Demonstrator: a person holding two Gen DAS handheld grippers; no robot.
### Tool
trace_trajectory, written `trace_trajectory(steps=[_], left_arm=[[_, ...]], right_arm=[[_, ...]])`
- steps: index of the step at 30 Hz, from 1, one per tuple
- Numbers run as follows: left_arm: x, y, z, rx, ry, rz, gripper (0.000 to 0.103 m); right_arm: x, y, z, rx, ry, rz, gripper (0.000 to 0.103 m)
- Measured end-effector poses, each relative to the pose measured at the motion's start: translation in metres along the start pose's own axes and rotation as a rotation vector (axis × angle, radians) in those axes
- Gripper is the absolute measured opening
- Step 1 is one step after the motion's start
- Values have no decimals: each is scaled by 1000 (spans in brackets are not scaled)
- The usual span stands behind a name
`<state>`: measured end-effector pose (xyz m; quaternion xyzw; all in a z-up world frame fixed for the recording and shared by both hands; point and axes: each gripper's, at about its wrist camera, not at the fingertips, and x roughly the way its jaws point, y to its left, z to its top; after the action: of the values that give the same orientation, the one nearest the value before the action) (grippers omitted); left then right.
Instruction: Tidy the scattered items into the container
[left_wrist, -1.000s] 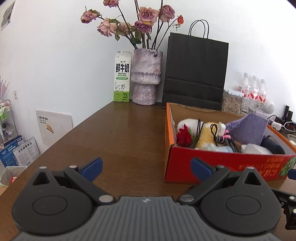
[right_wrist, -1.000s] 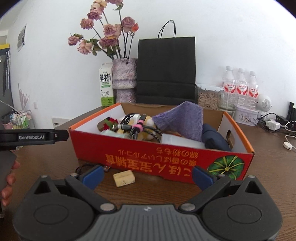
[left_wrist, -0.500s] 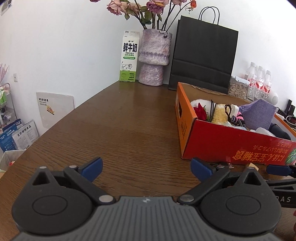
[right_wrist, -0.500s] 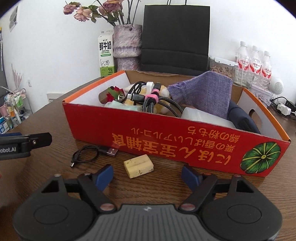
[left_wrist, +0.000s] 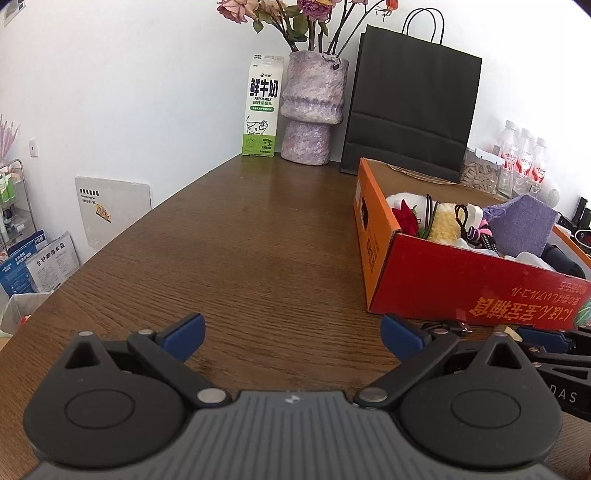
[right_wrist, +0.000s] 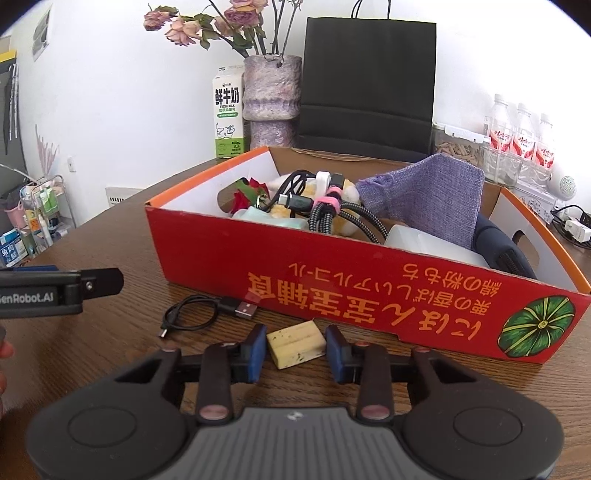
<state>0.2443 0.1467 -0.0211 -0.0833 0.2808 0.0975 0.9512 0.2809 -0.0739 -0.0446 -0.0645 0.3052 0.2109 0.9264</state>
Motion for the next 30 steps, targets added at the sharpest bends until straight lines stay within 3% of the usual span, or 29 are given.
trace_trajectory(steps=[4,9,18,30], left_arm=[[3,-1,-1,-12,22,-24,103],[-5,-25,-4,97,-32,-3,103],[8,-81,-7,199,11,-22,103],[15,-99,-9,251,53,-9,102]], right_arm=[[-10,-6,-5,6,-25,-9,33],[-32,-28,-16,28,-67,-58,33],[-53,-72,-29,115,-100,-114,33],[-58,-87,-32,173,-124,-76,33]])
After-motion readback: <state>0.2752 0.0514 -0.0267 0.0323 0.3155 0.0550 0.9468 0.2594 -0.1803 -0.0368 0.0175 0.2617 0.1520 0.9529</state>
